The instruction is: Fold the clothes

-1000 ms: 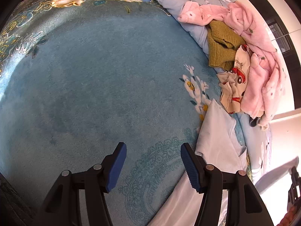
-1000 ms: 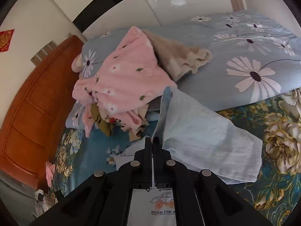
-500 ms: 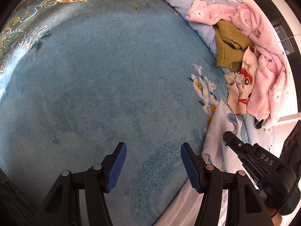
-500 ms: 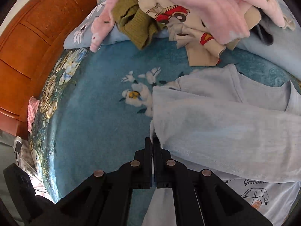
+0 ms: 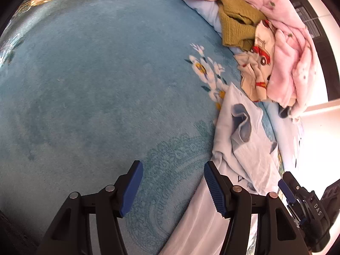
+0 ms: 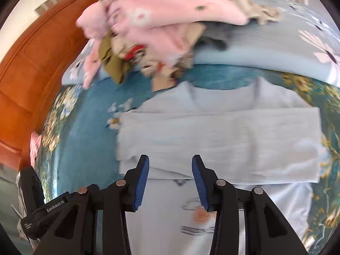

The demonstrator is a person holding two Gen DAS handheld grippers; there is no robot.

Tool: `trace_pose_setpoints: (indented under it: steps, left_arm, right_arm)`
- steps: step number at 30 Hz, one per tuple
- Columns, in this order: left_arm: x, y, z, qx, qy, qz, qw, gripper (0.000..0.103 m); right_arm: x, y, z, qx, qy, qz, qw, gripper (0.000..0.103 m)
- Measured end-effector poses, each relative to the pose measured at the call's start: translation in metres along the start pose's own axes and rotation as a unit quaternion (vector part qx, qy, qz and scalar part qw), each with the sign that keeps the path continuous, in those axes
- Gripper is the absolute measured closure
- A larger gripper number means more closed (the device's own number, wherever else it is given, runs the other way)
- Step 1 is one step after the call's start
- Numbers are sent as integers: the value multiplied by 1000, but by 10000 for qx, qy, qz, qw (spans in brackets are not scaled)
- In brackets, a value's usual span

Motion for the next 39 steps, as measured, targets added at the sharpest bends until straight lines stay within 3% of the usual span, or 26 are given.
trace_pose_setpoints:
  steps: [3,6,11,18,21,30,34,39]
  left_arm:
    - [-10,11,-12,-31,283,310,9991,39]
    - [-20,15,-19,55,513,520,9973,39]
    - [-37,23,-18,371,691,909,9928,39]
    - [-48,25,-17,234,604,1162,9911,39]
    - [-52,21,-12,-29,357,1195,9922,39]
    - [-68,14,-5,-222,-25,1542,9878,41]
    - [-72,9,-4,-215,-47,1576,9873,43]
    - [-76,0,1,-178,-167,1568,9873,58]
  right_arm:
    - [-13,-11,-88,-465,869,179,9950,59]
    - [-45,-23,-167,-962,1644,342,9811,59]
    - [-101,-32,-225,-1176,2254,641,9650,59]
    - [-130,-18,-220,-749,2112,1007,9693,59]
    - [-138,-18,-220,-476,2120,964,9713,59]
    - [-178,-26,-224,894,2009,1223,9678,60]
    - [-183,-28,-220,1280,2175,1177,9604,71]
    - [-178,-20,-213,1474,2151,1196,9580,90]
Point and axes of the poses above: each gripper's, at about its wrist camera, not at the fingertips, and y roughly the way its jaws point, z to its left, x to its top, the point moved 5 cm from there along y, roughly the way its jaws point, and after that the axes turned 13 degrees about -x, right-handed, at the moved point
